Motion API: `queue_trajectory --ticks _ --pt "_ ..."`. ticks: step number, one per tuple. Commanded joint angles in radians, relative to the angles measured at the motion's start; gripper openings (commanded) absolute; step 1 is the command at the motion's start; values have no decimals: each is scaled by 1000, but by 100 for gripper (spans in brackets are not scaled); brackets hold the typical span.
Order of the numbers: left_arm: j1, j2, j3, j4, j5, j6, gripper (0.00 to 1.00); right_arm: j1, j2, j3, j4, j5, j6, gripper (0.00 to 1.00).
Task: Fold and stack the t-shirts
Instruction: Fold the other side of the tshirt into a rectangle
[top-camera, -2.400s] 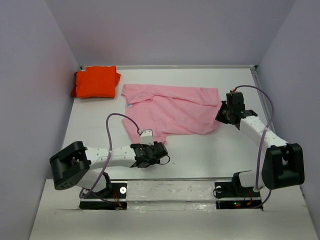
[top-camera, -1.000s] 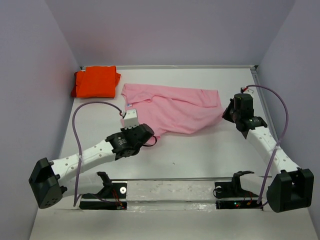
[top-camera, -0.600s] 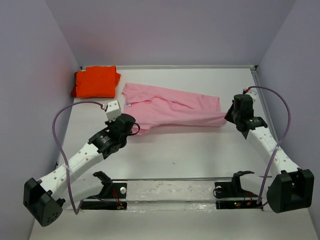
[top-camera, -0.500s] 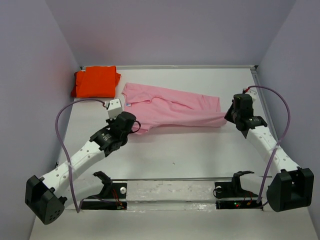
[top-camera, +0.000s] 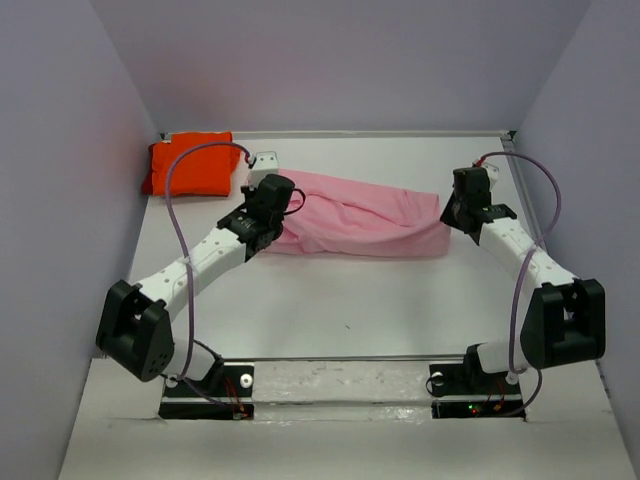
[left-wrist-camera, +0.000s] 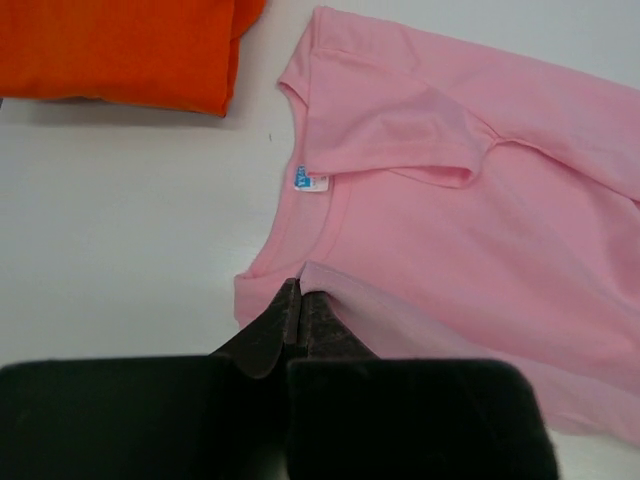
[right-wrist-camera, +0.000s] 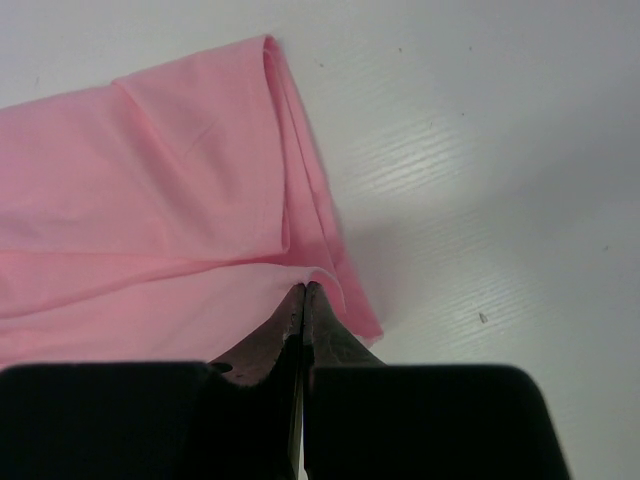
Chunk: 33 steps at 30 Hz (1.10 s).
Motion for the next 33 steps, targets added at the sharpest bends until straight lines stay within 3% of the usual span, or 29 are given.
queue_trajectory --ticks 1,11,23,33 --pt "47 86 104 97 -16 134 0 11 65 100 60 58 -25 0" --pt "179 264 315 105 66 220 0 11 283 233 71 95 -39 0" --pt "191 500 492 117 129 249 0 11 478 374 80 58 -44 0" --pt "185 321 353 71 208 148 0 11 309 295 74 -18 -61 0"
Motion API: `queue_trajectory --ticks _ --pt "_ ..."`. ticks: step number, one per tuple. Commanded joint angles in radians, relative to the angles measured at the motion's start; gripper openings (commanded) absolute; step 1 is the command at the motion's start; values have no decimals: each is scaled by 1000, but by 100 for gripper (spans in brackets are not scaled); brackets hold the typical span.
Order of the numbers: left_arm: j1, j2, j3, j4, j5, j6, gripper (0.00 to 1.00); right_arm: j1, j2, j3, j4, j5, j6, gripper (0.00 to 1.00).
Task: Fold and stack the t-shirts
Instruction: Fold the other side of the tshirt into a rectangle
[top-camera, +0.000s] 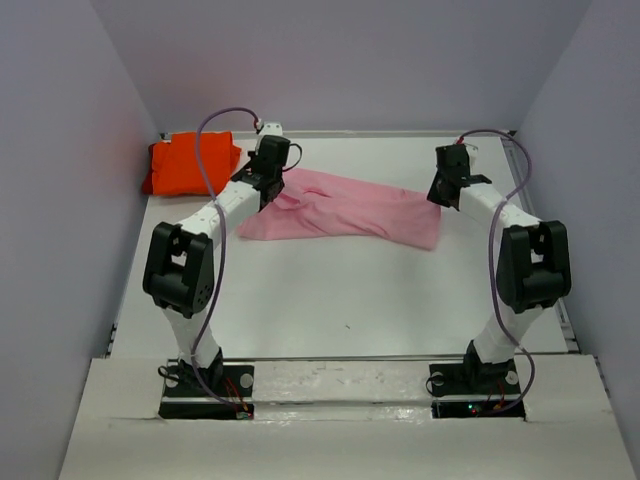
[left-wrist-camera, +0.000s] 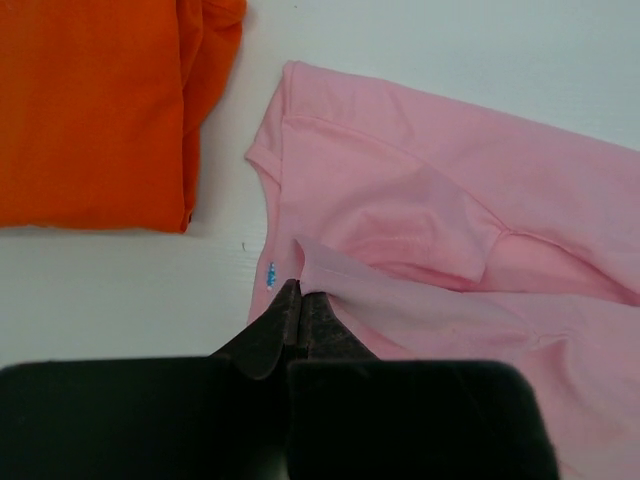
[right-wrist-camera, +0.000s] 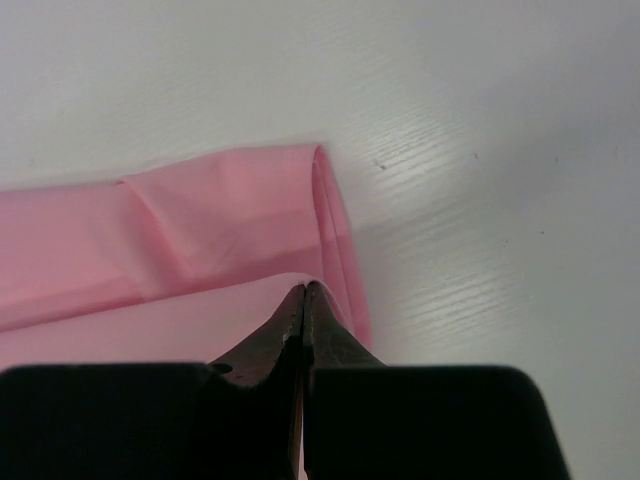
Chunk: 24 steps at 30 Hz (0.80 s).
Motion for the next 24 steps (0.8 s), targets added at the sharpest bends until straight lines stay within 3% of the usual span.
queue_trajectory --ticks 1,5,12,24 --pt "-9 -187 -66 -21 32 -54 0 11 -158 -38 25 -51 -8 0" --pt "-30 -312 -202 -32 27 -97 0 11 -308 -129 8 -125 4 0" --pt "-41 -477 -313 -102 82 -157 0 11 -474 -273 -45 -237 9 0" --pt "-44 -514 -352 -176 79 -188 0 11 -630 -370 -111 -246 2 0"
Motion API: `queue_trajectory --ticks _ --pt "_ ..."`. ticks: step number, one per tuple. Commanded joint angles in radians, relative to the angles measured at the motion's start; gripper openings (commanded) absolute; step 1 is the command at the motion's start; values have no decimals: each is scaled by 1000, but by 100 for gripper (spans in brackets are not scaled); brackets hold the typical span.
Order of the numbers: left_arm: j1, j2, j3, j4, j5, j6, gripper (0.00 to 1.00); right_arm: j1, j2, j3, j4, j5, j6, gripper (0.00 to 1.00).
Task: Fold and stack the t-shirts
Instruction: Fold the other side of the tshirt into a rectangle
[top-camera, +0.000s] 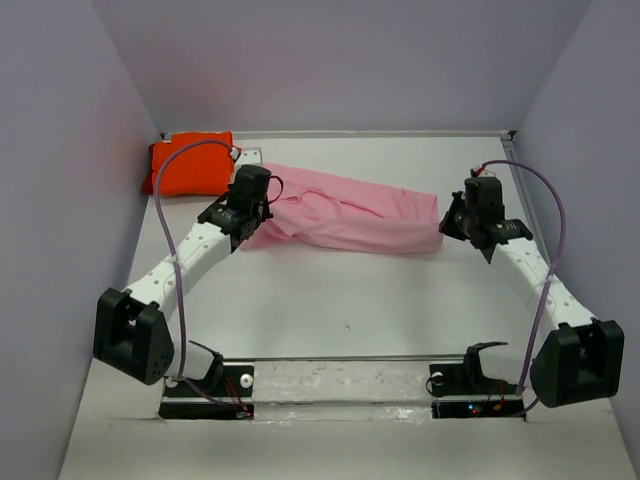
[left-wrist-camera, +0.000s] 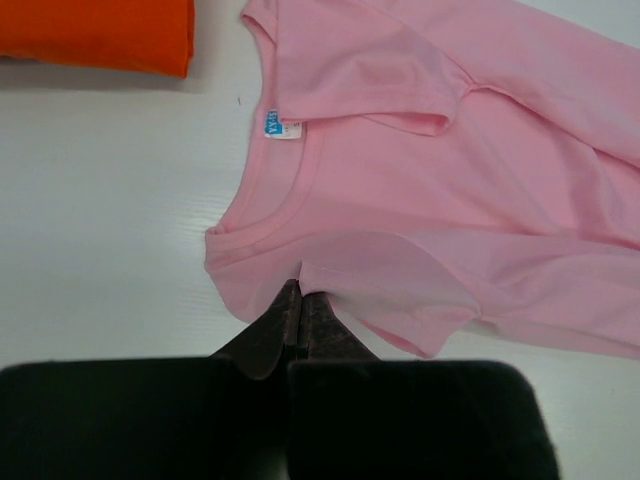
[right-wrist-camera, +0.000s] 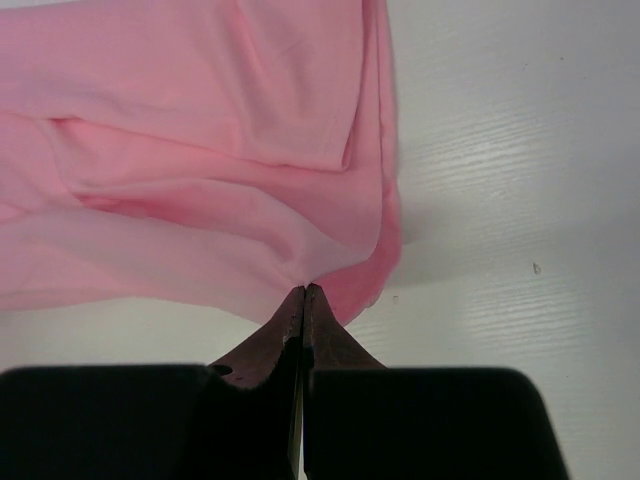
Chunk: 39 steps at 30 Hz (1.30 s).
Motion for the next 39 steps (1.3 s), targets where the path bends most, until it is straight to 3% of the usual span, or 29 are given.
queue_trajectory --ticks 1,16,29,37,39 --pt "-3 -31 -7 -9 -25 -3 0 11 -25 5 -2 13 -7 0" --pt "10 305 249 18 -138 73 0 11 386 213 40 154 -37 0" --pt "79 512 487 12 -152 156 0 11 599 345 55 214 -54 0" --pt "152 576 421 83 -126 139 0 0 676 365 52 260 -59 0" --pt "155 596 425 87 -126 146 0 0 676 370 50 259 -62 9"
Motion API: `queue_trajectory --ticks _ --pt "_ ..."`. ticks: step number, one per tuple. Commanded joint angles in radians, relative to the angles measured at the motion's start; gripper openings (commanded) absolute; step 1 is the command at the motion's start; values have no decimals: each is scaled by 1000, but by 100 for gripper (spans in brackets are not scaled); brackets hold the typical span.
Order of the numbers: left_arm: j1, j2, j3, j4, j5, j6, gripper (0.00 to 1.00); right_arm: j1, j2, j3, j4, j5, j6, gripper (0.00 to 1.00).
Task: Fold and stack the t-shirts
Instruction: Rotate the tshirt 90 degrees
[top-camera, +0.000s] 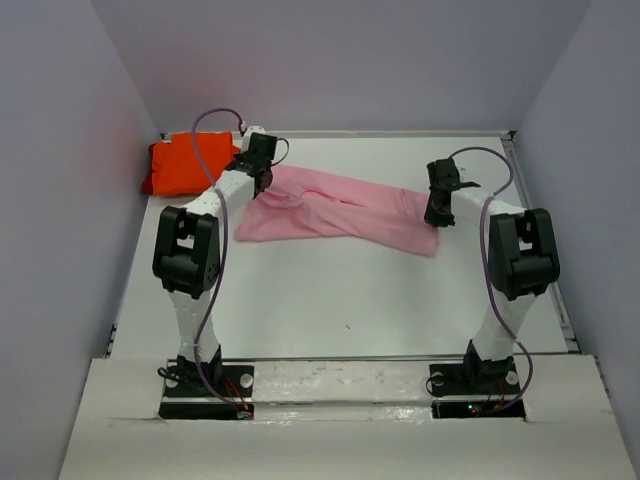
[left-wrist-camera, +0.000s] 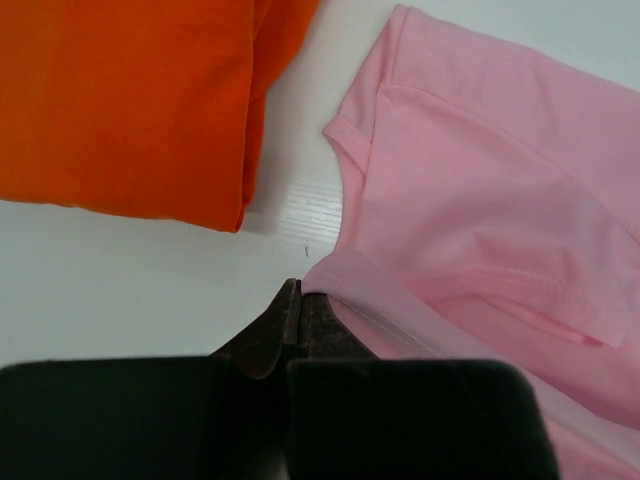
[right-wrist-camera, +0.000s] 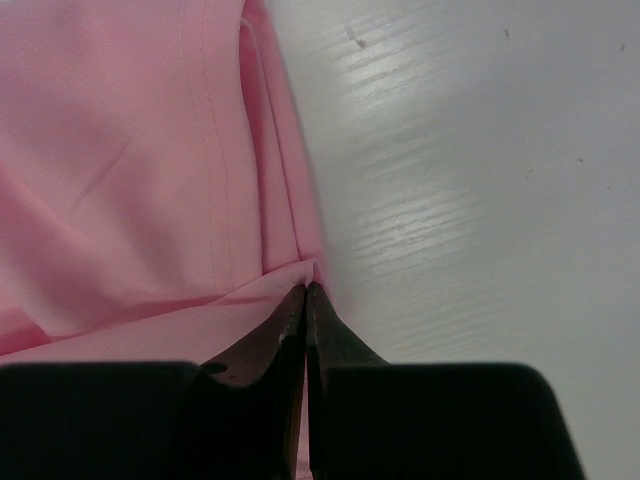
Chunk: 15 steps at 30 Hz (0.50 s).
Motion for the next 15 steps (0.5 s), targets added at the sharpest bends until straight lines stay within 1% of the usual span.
queue_trajectory --ticks 1,2,3,4,5,6,7,8,9,15 --pt "17 31 1 29 -12 14 2 0 4 52 29 42 -18 20" --pt "17 35 6 26 -10 14 7 0 -18 47 32 32 -29 43" --pt "17 30 7 26 -7 16 25 0 -30 43 44 27 -32 52" --pt "17 22 6 26 -12 16 36 0 -47 36 48 24 -34 61" --pt "17 13 4 32 -15 14 46 0 -61 32 55 16 -44 73" --pt "18 -10 -2 43 -21 19 61 0 -85 32 56 13 -48 78" --pt "17 -20 -2 46 -24 20 68 0 -96 35 56 4 -52 81" --pt "18 -33 -2 47 -25 20 68 0 -107 36 56 -2 -55 81" --pt "17 -63 -5 53 -30 20 71 0 -130 36 53 -7 -55 82" --pt "8 -203 -29 61 27 8 72 0 -211 21 61 -106 -63 82"
